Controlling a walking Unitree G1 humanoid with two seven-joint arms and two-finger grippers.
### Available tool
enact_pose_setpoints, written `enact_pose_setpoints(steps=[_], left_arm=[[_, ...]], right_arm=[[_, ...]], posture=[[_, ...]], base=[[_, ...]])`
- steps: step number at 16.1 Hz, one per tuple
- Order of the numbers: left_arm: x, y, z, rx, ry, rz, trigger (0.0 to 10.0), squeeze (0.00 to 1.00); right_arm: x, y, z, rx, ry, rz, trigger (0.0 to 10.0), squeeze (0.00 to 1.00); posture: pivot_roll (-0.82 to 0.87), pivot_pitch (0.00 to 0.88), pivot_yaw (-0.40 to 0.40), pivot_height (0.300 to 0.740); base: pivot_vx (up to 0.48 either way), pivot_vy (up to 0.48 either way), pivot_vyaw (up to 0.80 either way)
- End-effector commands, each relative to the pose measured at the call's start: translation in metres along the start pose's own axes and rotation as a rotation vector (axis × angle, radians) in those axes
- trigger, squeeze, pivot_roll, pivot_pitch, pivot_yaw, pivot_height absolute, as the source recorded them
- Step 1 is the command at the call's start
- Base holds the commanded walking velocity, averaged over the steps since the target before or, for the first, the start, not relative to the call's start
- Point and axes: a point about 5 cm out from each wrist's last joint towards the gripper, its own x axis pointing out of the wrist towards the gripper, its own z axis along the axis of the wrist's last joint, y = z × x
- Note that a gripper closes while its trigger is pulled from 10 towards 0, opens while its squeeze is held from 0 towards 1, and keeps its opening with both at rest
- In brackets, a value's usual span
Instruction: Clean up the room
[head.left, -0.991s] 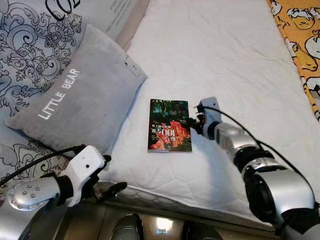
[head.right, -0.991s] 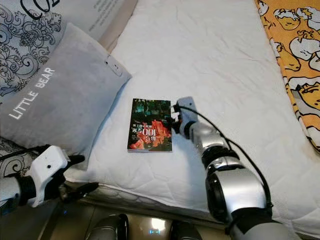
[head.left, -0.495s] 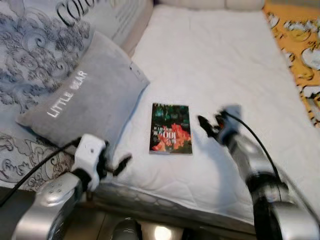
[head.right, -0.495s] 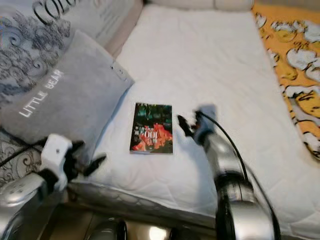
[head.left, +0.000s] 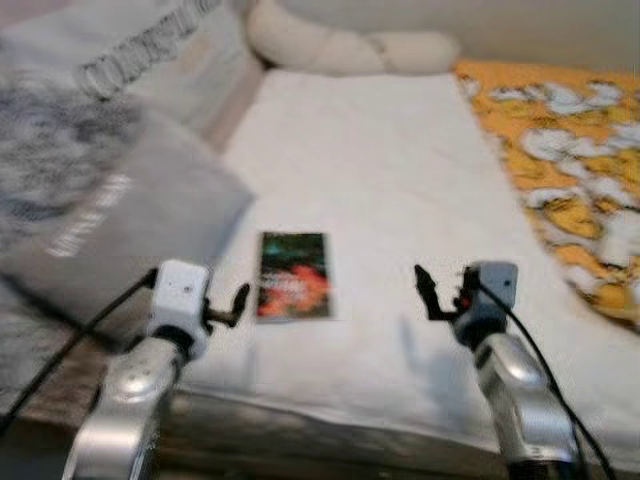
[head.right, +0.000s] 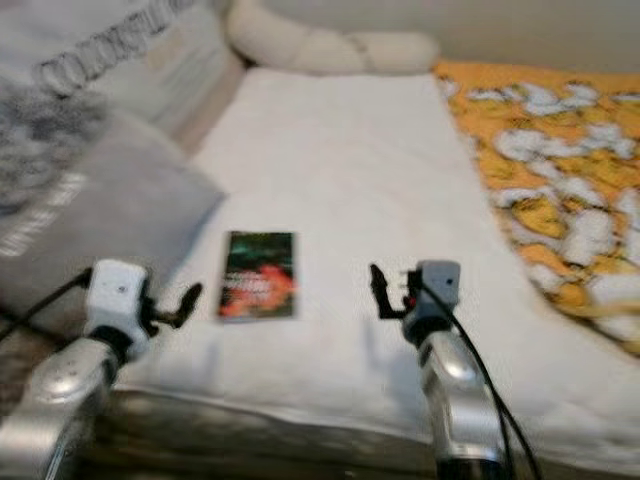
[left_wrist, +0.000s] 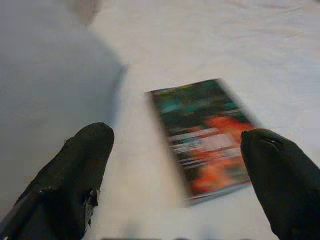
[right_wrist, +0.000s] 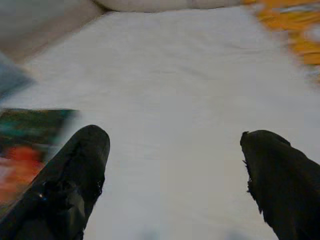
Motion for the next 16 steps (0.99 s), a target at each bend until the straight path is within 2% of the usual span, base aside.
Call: enact_pose_setpoints(steps=[1, 2, 3, 6, 8, 12, 16], left_arm=[[-0.001, 0.003, -0.003, 0.003, 0.002, 0.043, 10.0, 0.00], [-0.003, 0.004, -0.006, -0.008, 0.009, 0.065, 10.0, 0.00], [-0.003, 0.005, -0.006, -0.007, 0.009, 0.066, 10.0, 0.00], [0.001, 0.008, -0.007, -0.002, 0.005, 0.072, 10.0, 0.00], [0.002, 0.009, -0.007, -0.009, 0.007, 0.076, 10.0, 0.00], [0.004, 0.011, -0.005, -0.005, 0.002, 0.078, 10.0, 0.00], [0.005, 0.010, -0.006, -0.007, -0.003, 0.092, 10.0, 0.00]], right_arm=[[-0.005, 0.001, 0.006, -0.077, -0.012, -0.038, 10.0, 1.00], [-0.009, 0.001, 0.003, -0.114, -0.005, -0.078, 10.0, 1.00], [-0.009, 0.003, 0.001, -0.104, 0.009, -0.061, 10.0, 1.00], [-0.018, 0.011, 0.003, -0.011, -0.002, -0.040, 10.0, 1.00], [-0.019, 0.013, 0.002, -0.002, -0.005, -0.041, 10.0, 1.00], [-0.021, 0.019, 0.004, 0.031, -0.003, -0.015, 10.0, 1.00], [-0.010, 0.023, 0.007, 0.045, -0.008, -0.005, 10.0, 1.00]], posture=[[0.02, 0.000, -0.003, 0.740], [0.02, 0.000, -0.004, 0.740], [0.02, 0.000, -0.007, 0.740], [0.00, 0.000, 0.020, 0.740], [0.00, 0.000, 0.036, 0.740], [0.01, 0.000, 0.031, 0.740], [0.03, 0.000, 0.004, 0.740]], base=[[0.000, -0.480, 0.00], [0.000, -0.480, 0.00], [0.000, -0.480, 0.00], [0.000, -0.480, 0.00], [0.000, -0.480, 0.00], [0.000, -0.480, 0.00], [0.000, -0.480, 0.00]])
